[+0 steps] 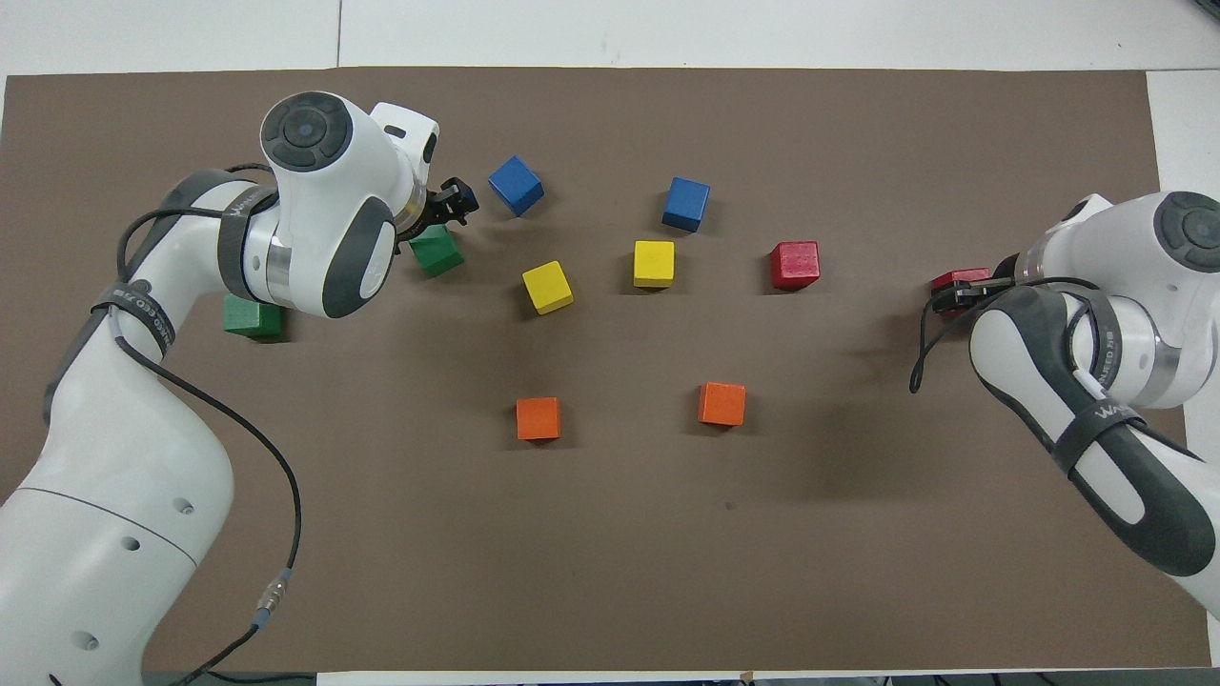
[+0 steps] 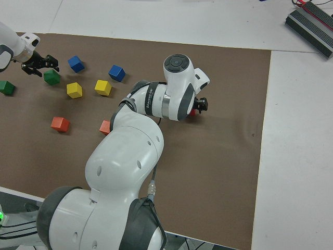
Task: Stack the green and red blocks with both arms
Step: 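Reach the left gripper to the second green block and grasp it, then grasp the red block with the right gripper while the left gripper lifts green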
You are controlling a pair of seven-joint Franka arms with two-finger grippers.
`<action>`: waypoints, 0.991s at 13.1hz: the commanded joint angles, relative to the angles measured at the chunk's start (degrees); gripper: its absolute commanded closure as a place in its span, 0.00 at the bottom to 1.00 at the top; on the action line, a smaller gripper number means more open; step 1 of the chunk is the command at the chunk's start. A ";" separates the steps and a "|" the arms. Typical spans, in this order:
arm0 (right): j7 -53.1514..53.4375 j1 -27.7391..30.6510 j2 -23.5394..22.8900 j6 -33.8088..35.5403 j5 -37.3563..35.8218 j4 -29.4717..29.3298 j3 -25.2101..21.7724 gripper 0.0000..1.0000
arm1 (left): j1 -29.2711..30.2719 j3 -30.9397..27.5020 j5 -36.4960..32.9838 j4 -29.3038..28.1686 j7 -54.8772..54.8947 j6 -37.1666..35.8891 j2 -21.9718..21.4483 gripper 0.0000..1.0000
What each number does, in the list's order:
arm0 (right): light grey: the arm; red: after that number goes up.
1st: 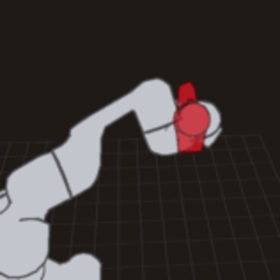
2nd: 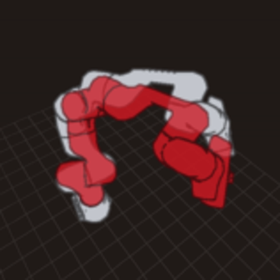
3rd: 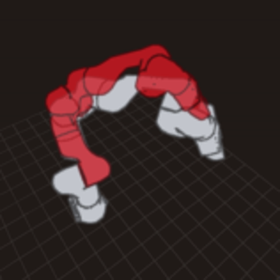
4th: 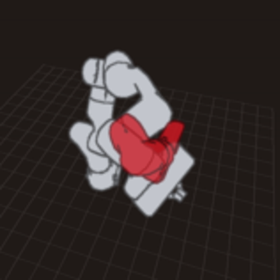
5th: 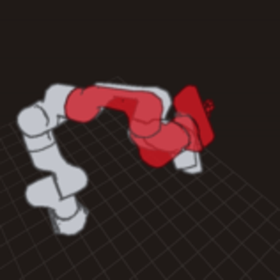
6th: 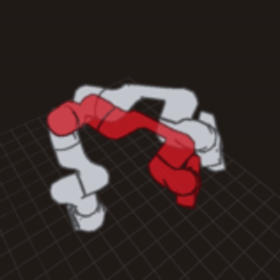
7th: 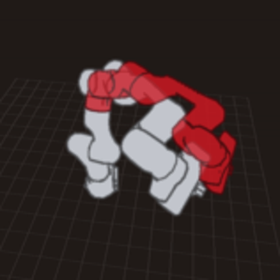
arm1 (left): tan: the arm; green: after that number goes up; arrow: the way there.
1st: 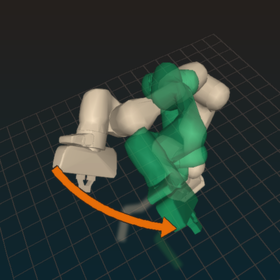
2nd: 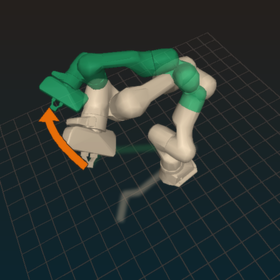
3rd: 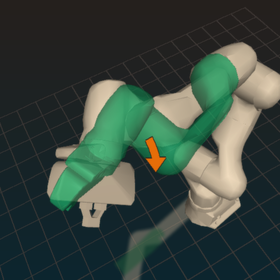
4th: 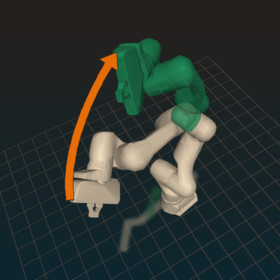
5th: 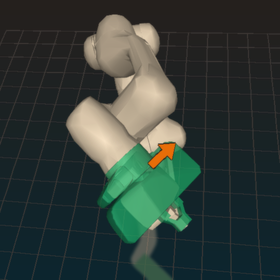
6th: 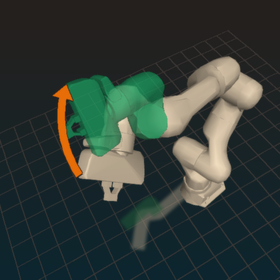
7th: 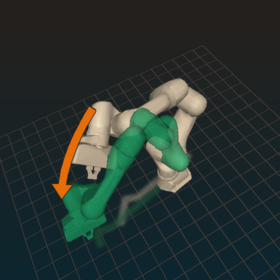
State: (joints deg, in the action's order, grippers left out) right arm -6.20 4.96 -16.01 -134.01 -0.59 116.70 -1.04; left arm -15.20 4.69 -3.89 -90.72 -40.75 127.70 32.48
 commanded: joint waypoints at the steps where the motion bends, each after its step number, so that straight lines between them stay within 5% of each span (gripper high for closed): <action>1: -0.57 0.84 0.45 -1.42 0.94 -0.68 0.51 0.00 | -0.89 -0.91 -1.55 -6.12 -1.87 5.70 -1.89 0.00; 5: -0.39 -0.12 0.63 1.98 0.94 -5.77 1.12 0.00 | -0.89 -0.91 -1.55 -6.93 -3.02 6.16 -2.16 0.00; 7: 0.48 -0.12 0.63 6.81 0.94 -10.25 2.79 0.00 | -0.89 -0.91 -1.47 -6.41 -3.01 4.85 -2.25 0.11; 9: 0.75 -1.52 0.98 7.54 0.94 -10.97 3.41 0.00 | -1.06 -0.99 -1.47 -4.74 -3.02 1.60 -2.25 0.33; 10: 0.23 -2.40 1.07 7.80 0.68 -11.32 3.41 0.00 | -1.41 -0.99 -1.55 -4.39 -3.02 -0.07 -2.25 0.55; 11: 0.66 -3.37 0.98 7.97 0.85 -11.58 3.58 0.00 | -1.76 -1.26 -1.55 -4.03 -2.93 -1.30 -2.25 0.91; 13: 4.50 -7.05 0.02 13.12 0.68 -16.48 3.67 0.00 | -1.77 -1.17 -2.25 -0.10 -2.93 -6.38 -1.90 1.00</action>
State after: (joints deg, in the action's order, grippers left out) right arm -5.23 0.28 -14.98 -125.96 -0.56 104.88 2.34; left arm -15.68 4.66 -4.31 -93.67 -42.33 126.36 31.41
